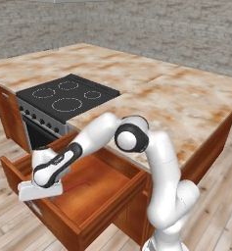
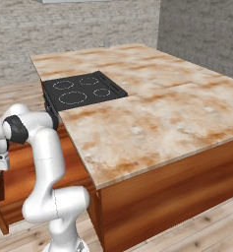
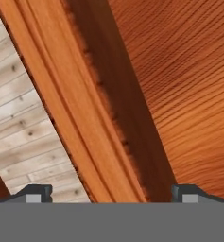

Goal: Take a straw from the drawer in front and place it inside the glass cup on the dining counter.

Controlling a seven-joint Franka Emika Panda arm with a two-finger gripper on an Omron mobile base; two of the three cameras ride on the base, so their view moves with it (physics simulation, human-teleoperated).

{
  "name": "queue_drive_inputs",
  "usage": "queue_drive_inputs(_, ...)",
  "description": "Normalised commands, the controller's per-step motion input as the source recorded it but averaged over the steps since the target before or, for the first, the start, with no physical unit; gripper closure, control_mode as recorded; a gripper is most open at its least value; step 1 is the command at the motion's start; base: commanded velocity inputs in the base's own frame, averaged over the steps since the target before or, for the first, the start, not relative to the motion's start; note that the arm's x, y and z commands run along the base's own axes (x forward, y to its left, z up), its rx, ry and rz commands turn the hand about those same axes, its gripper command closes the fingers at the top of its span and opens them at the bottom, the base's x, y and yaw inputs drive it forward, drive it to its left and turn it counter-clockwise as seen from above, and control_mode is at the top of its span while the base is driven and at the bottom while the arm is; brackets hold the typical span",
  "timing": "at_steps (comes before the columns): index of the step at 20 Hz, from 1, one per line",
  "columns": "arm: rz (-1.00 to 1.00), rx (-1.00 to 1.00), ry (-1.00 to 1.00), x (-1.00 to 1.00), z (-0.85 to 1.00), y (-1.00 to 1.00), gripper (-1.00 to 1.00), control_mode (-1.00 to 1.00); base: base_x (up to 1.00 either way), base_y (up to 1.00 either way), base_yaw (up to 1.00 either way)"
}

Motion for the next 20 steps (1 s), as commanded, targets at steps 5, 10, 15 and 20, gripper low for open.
queue_drive_inputs(5, 0.0, 0.0, 0.02, 0.0, 0.0, 0.08, -1.0, -1.0, 0.0, 0.0, 0.0)
queue_drive_inputs(10, 0.0, 0.0, 0.0, -0.06, 0.0, 0.0, -1.0, -1.0, 0.0, 0.0, 0.0)
queue_drive_inputs(15, 0.0, 0.0, 0.0, -0.1, 0.24, -0.04, -1.0, -1.0, 0.0, 0.0, 0.0)
queue_drive_inputs(20, 0.0, 0.0, 0.0, -0.12, 0.49, -0.2, -1.0, -1.0, 0.0, 0.0, 0.0)
